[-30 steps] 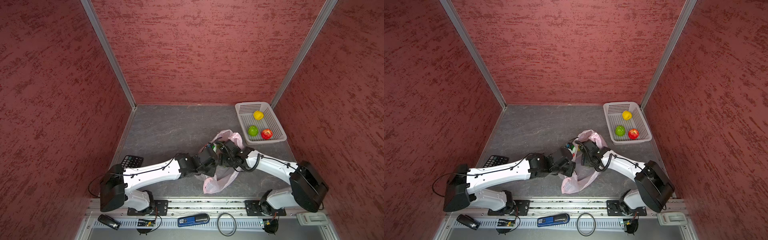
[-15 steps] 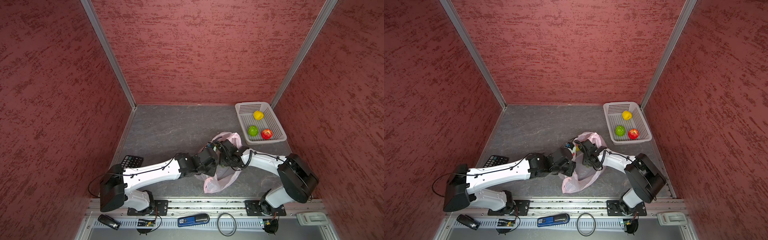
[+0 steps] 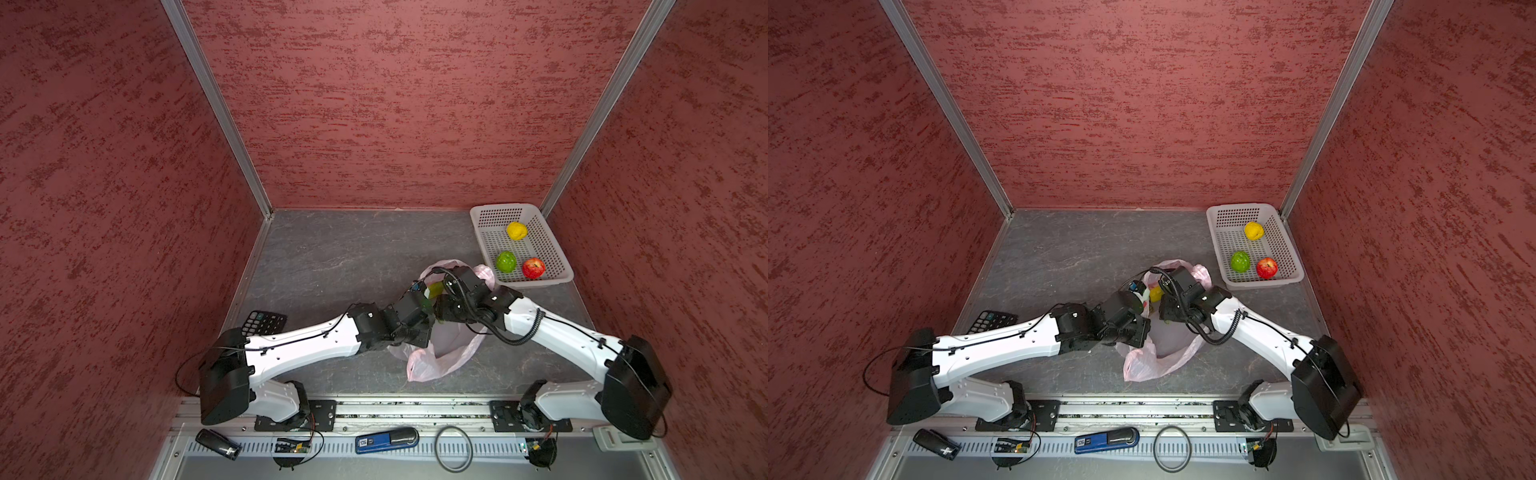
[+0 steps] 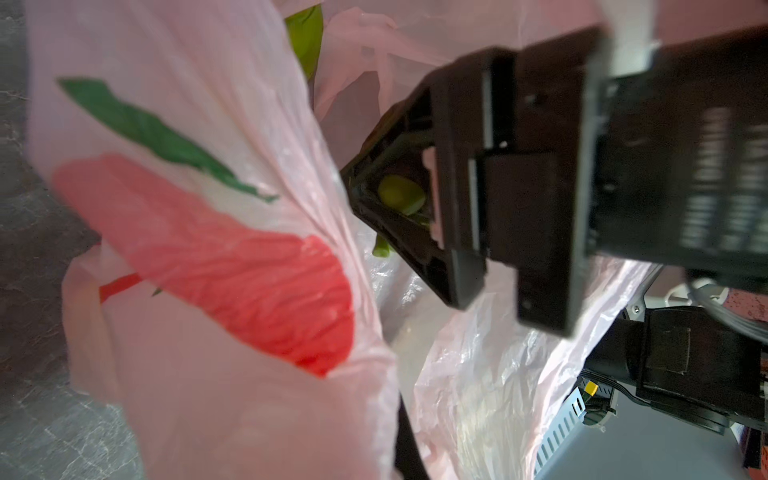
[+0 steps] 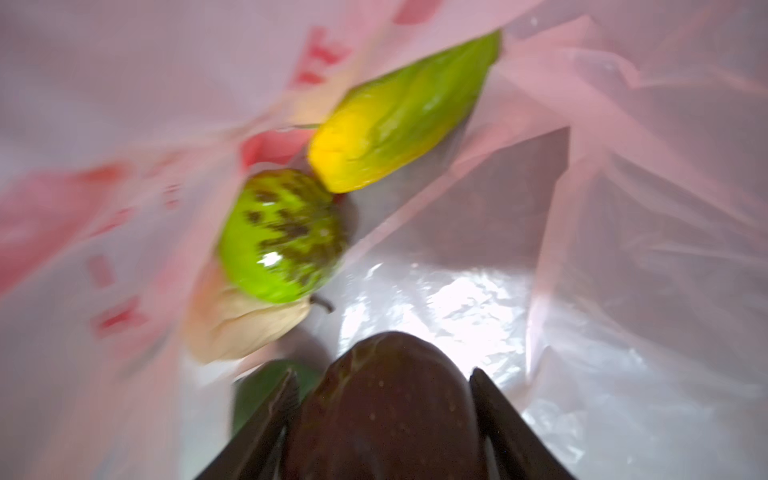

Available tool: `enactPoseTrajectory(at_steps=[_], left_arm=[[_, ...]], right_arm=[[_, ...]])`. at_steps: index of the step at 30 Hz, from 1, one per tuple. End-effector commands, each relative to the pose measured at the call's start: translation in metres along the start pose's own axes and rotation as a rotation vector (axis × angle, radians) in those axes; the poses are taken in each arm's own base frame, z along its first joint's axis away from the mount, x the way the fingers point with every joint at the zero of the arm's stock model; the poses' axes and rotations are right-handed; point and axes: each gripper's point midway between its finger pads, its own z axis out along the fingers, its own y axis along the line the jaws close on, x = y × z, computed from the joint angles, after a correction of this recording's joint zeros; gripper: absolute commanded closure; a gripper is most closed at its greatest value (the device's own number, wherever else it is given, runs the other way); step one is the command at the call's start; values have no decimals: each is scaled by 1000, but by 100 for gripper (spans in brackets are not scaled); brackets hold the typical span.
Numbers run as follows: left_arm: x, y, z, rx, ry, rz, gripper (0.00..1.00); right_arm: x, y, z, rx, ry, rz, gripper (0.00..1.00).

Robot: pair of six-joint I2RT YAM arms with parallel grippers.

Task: Untie the knot of the plastic bag and take out the fruit
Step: 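Lift the mangosteen with the right gripper over the white basket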

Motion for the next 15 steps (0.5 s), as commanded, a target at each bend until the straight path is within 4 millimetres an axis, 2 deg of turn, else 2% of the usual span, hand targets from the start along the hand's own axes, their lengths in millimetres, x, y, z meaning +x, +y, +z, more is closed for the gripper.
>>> enactPoseTrajectory(at_steps=[1,6,15], left_arm=[[-11,-3,-8,18,-42,11,100],[-15,-1,-11,15,-55,6,100],[-20,5,-16,11,-67,9,100]], right_arm=[[6,16,-24,-49,34,-7,53],[-6,41,-57,-118,5,-23,53],[-48,81,-121,-192,-94,-72,53]])
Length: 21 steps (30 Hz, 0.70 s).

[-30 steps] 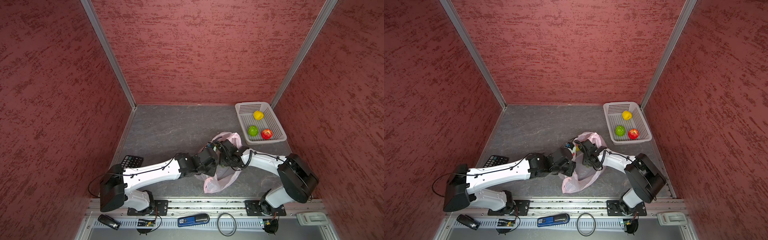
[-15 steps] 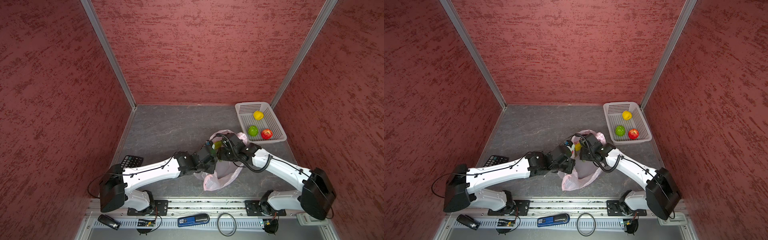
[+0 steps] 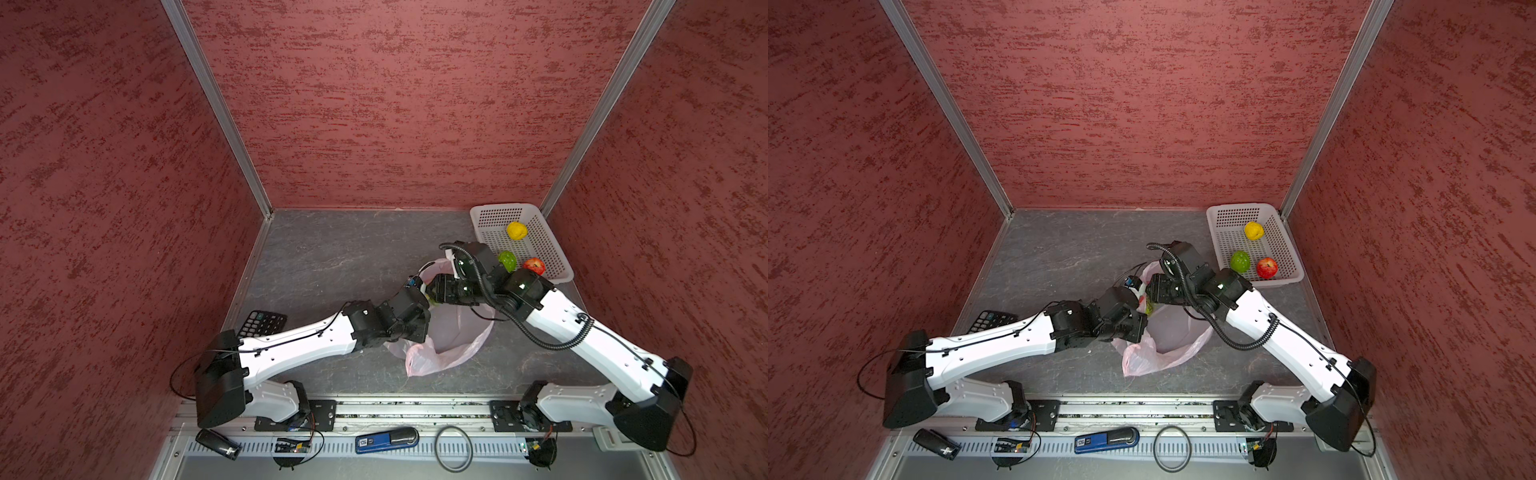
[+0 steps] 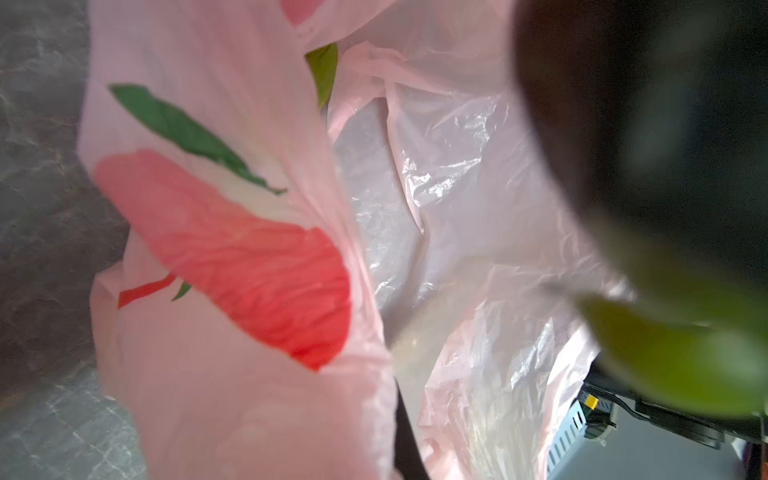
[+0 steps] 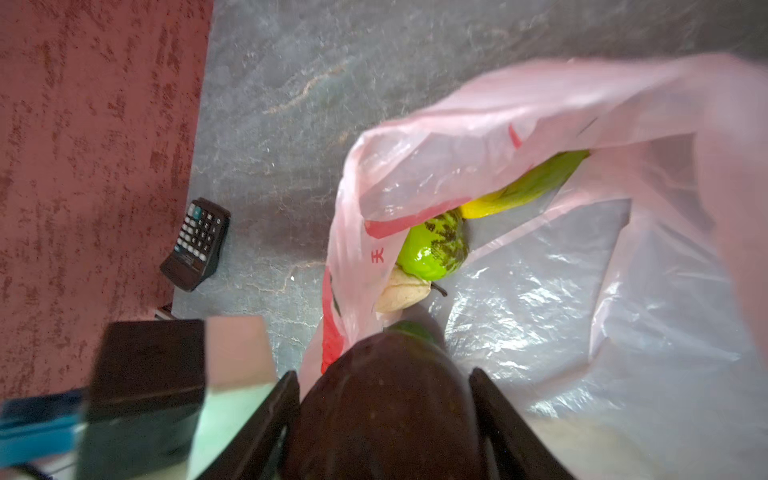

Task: Untie the knot of the plastic bag and take out the fruit
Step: 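Lift the mangosteen with the right gripper over the white basket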

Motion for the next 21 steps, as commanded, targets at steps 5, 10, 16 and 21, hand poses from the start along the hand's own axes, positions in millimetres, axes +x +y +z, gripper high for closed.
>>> enactPoseTrajectory(at_steps=[5,10,16,21], left_arm=[[-6,0,-10,11,-28,19,100],[-4,1,-10,11,-28,21,100],[-6,0,-11,15,-34,16,100],[-8,-1,-10,14,-38,17,100]], right_arm=[[-46,22,-34,-17,-99,-28,53],[-97,12,-48,-17,-202,-17,53],[-154,-42,-59,72,-320,25,53],[-185,-114,-49,140,-386,122,54]])
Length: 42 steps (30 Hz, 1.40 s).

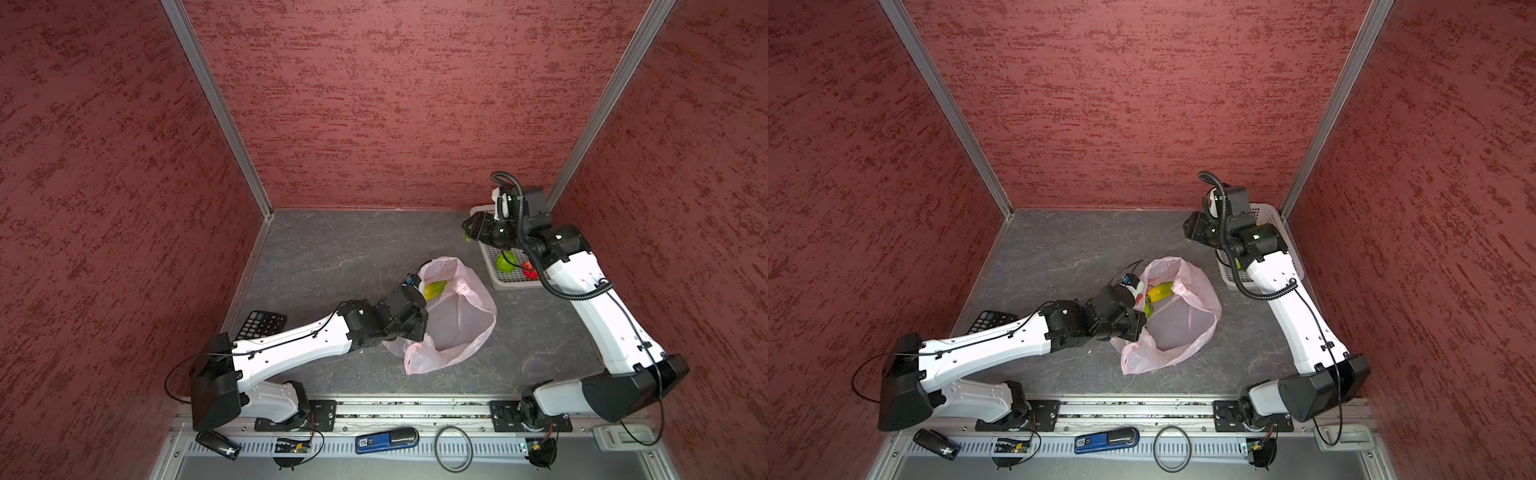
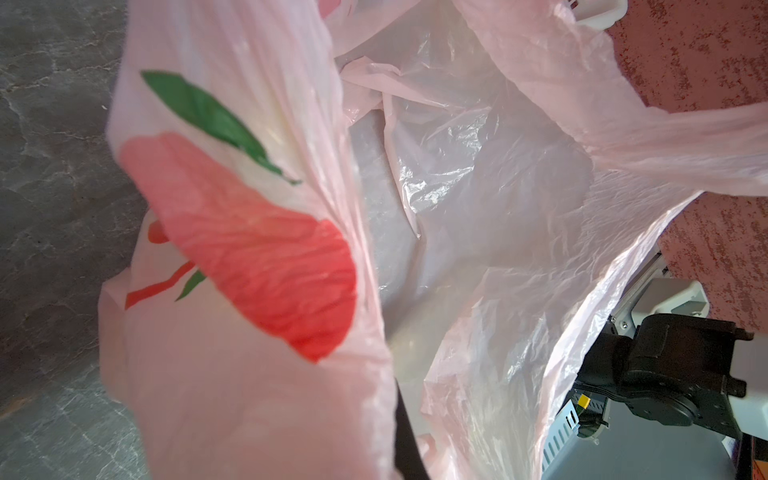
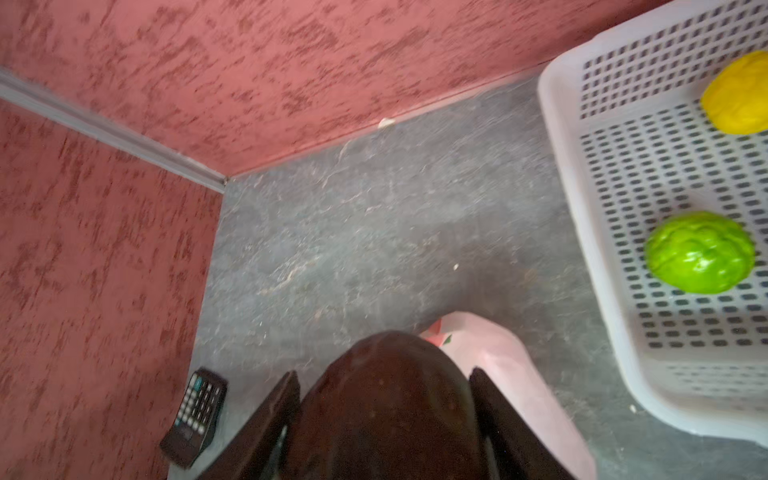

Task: Untie the knot of the plastic bag and take out the fruit
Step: 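Lift the mangosteen with the right gripper over the white basket, then open the right gripper to drop the mangosteen into the basket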

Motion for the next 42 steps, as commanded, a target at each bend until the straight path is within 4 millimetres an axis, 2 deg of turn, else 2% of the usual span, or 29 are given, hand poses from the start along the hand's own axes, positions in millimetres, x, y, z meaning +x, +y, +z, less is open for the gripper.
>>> enactPoseTrajectory(at_steps=[1,5,8,13,20,23,30,35,42], left_arm=[[-5,-1,-4,2,-22,15,100],[-6,-2,-2,2,-16,14,100],[-5,-2,-2,1,-14,10,100],[-4,0,-2,3,-10,9,100],[-4,3,-3,-9,-11,-8,100],[-4,4,-1,-13,-9,-14,100],[-9,4,1,-24,-15,-15,100],[-7,7,1,-36,-20,-35,100],[-7,14,-3,-68,-34,-45,100]], right_arm=[[-20,-36,19,27,-53,20,54],[-35,-92,52,99,-79,89,54],[-46,-121,74,152,-87,92,54],[-57,-163,112,217,-62,100,54],[-49,-208,160,281,17,105,51],[-40,-222,174,303,52,105,48],[-34,-242,176,365,68,106,36],[-28,-246,177,375,85,126,28],[-26,-244,170,379,93,133,24]])
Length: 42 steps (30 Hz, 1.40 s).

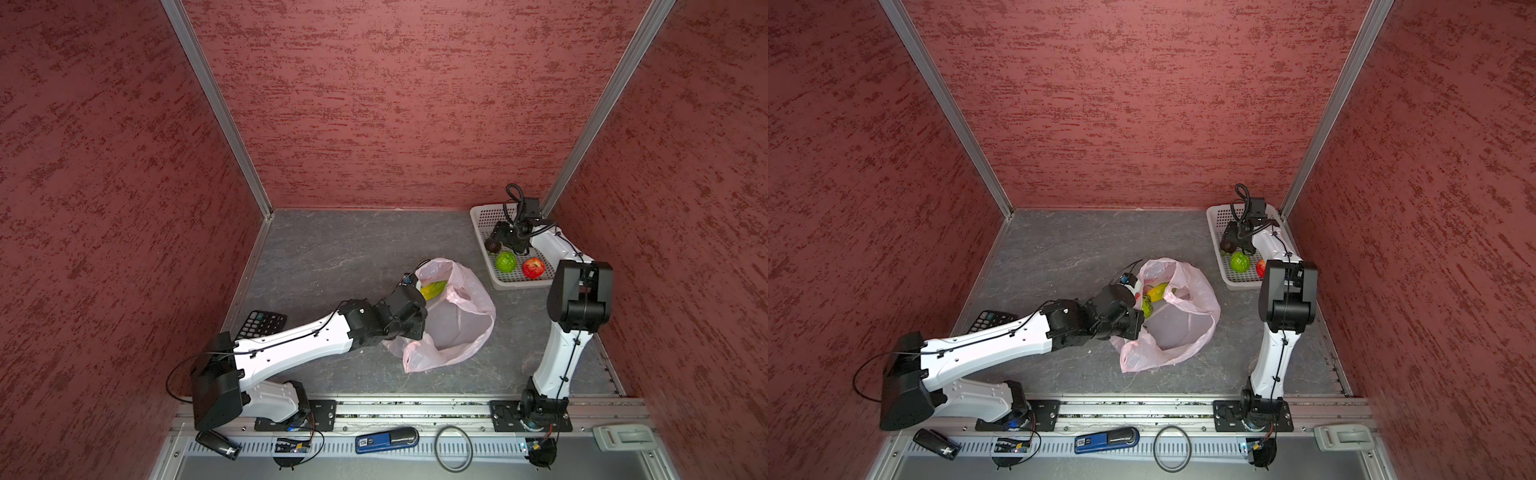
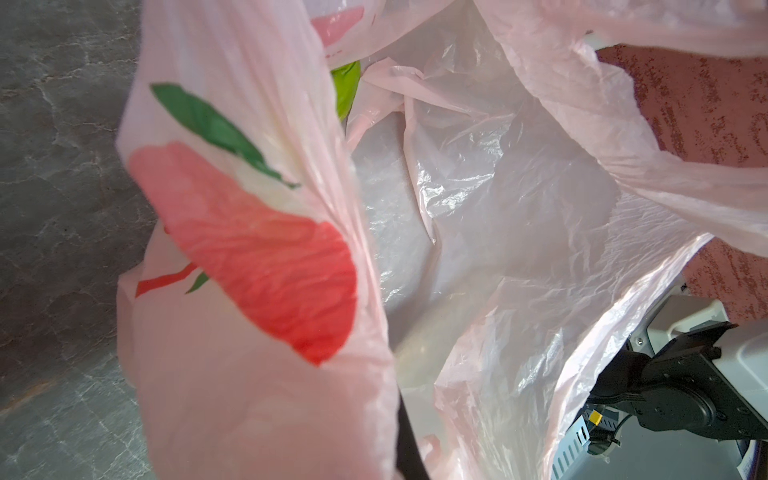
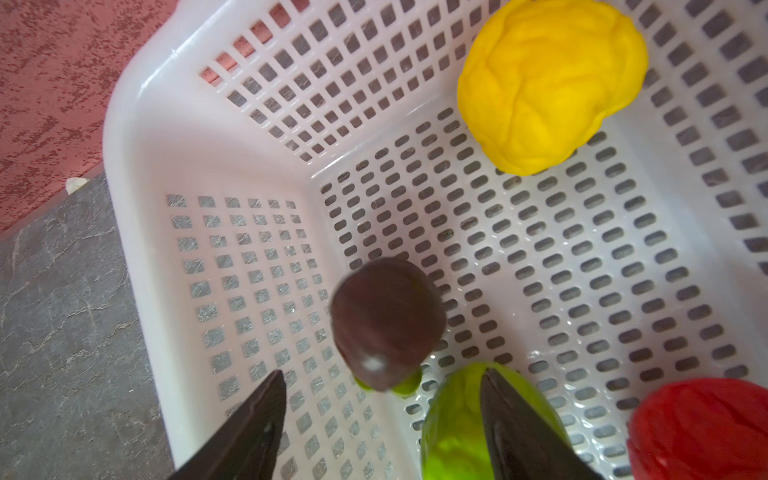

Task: Untie the knot of the plastic bag and take out the fruit
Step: 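Open the right gripper to drop the mangosteen into the basket, then move the right gripper back into the pink bag above the fruit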

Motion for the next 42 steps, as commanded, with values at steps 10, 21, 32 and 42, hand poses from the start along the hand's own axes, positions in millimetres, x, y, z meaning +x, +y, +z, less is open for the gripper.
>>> enactPoseTrajectory(at_steps=[10,21,32,42], left_arm=[[-6,-2,-3,-25,-45,-8,100],[-3,-1,-11,-9,-45,12,100],[-2,8,-26,-30,-40,7,100],[-3,2,-26,-7,-35,16,100]], right_arm=[[-4,14,-53,-48,-41,-1,23],[42,74,-184,-243,-29,-95,23],[148,147,-316,-536,68,-208,23],[227,192,-388,-757,192,-213,24]])
